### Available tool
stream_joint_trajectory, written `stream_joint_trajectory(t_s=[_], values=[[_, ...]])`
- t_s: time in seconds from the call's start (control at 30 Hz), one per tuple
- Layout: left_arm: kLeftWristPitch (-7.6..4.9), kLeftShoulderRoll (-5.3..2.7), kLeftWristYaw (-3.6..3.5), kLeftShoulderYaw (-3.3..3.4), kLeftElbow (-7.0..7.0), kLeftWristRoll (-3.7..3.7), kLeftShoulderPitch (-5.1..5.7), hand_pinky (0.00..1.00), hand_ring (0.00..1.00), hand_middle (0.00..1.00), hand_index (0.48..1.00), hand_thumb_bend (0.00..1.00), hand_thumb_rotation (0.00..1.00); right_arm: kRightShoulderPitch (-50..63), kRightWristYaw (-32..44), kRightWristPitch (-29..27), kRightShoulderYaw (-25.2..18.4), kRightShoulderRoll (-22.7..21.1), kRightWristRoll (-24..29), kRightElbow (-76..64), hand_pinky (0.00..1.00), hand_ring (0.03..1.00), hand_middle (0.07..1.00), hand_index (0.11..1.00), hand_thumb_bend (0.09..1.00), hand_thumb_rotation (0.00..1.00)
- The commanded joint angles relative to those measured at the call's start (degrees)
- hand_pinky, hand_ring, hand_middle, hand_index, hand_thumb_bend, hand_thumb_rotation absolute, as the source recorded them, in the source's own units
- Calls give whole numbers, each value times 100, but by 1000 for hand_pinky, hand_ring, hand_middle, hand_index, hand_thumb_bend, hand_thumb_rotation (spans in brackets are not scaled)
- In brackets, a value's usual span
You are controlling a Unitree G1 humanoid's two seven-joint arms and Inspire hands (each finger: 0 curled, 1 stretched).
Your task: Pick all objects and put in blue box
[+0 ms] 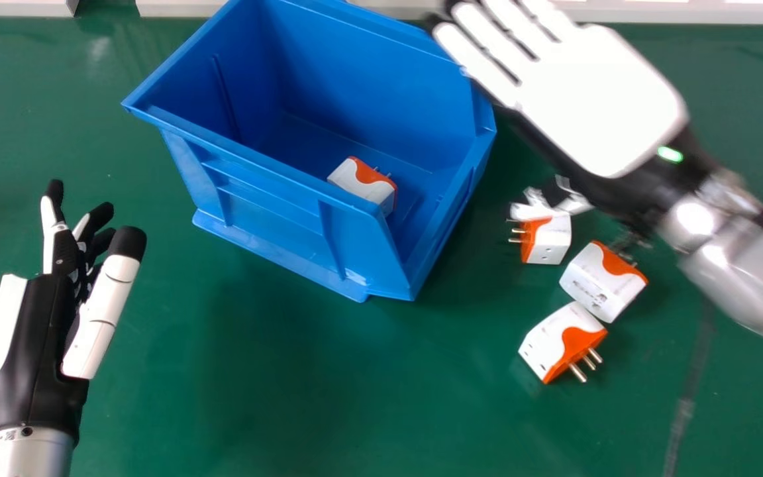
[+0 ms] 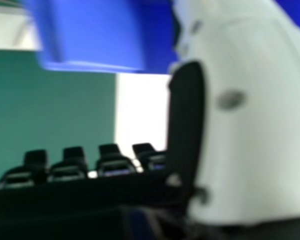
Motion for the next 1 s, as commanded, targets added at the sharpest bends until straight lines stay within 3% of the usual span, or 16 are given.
stream_joint_trajectory(t_s=[0.0, 0.17, 0.37, 0.53, 0.83, 0.97], values=[[-100, 73, -9, 66, -29, -36, -17, 892, 926, 949, 931, 843, 938, 479, 82, 35, -473, -292, 198, -453, 907, 1000, 1000, 985, 730, 253], [-110, 101, -61, 118, -7, -46, -16, 892, 926, 949, 931, 836, 939, 1556, 448, 274, -1159, -482, 382, -1004, 883, 1000, 1000, 974, 734, 239], [-104, 98, -88, 142, 18, -48, -35, 892, 926, 949, 931, 831, 939, 2456, 890, 904, -1610, -64, 467, -1653, 856, 978, 1000, 950, 737, 270], [-115, 88, -90, 137, 30, -53, -41, 890, 925, 948, 930, 830, 938, 2748, 1037, 1281, -1634, 300, 365, -1729, 806, 953, 982, 941, 737, 277], [-97, 71, -77, 116, 11, -39, -60, 886, 923, 946, 928, 828, 935, 2391, 1048, 840, -1381, -56, 22, -982, 771, 921, 956, 920, 744, 264], [-137, 80, -60, 116, 90, -19, -99, 883, 921, 945, 926, 823, 931, 1937, 1064, 478, -1029, -225, -158, -281, 768, 896, 929, 888, 793, 211]])
